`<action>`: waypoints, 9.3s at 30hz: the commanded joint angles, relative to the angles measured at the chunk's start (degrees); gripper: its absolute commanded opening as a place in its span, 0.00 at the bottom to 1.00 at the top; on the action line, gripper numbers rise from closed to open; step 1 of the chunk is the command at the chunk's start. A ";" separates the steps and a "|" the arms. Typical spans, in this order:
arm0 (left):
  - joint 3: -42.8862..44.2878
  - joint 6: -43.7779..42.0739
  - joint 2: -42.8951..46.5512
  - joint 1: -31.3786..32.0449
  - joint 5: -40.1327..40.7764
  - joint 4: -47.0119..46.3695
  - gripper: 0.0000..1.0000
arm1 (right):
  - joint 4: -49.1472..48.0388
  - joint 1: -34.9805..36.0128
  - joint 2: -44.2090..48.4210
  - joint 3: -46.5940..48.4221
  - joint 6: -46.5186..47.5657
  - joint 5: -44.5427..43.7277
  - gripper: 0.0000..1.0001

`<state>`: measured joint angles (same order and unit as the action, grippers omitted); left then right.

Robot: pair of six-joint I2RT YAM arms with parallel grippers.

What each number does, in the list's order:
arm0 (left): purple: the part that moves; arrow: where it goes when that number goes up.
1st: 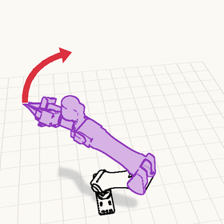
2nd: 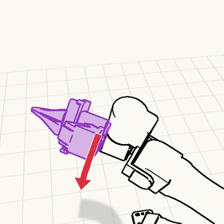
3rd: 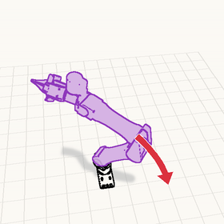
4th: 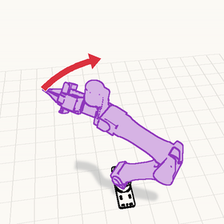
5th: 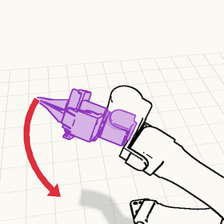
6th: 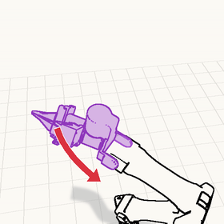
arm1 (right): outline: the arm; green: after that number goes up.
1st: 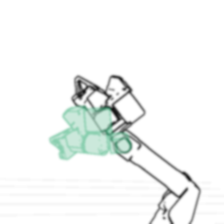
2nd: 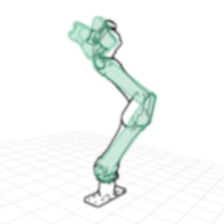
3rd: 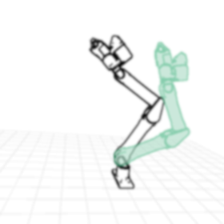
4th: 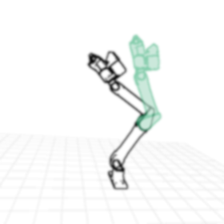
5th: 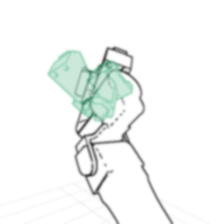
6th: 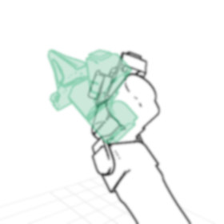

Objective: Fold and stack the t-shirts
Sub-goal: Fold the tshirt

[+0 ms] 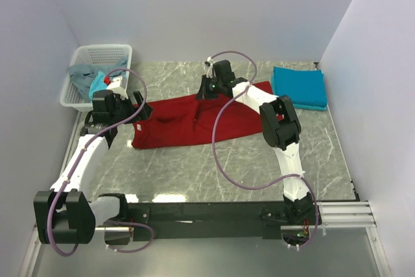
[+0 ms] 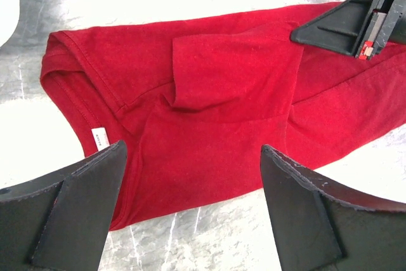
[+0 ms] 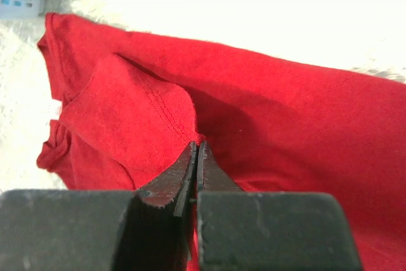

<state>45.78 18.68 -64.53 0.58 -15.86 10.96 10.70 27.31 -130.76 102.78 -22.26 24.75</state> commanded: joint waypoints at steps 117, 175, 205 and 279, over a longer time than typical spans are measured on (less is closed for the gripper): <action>1.42 6.10 -17.39 1.88 9.89 14.35 0.01 | 21.47 -16.67 37.07 -26.84 51.79 29.74 0.86; -4.21 42.24 18.65 0.74 15.68 45.11 0.69 | 24.46 -16.85 38.73 -25.53 56.27 22.99 0.88; -7.81 6.72 17.69 0.74 -2.69 5.56 0.68 | 37.20 -28.30 33.98 -29.56 68.47 11.38 0.87; 6.15 17.98 30.86 0.21 23.67 26.21 0.83 | 12.33 43.54 2.87 3.04 50.21 -16.69 0.68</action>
<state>47.62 39.07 -35.92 0.95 4.69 35.64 20.27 72.38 -129.64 102.78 30.96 3.86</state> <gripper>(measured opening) 0.829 0.578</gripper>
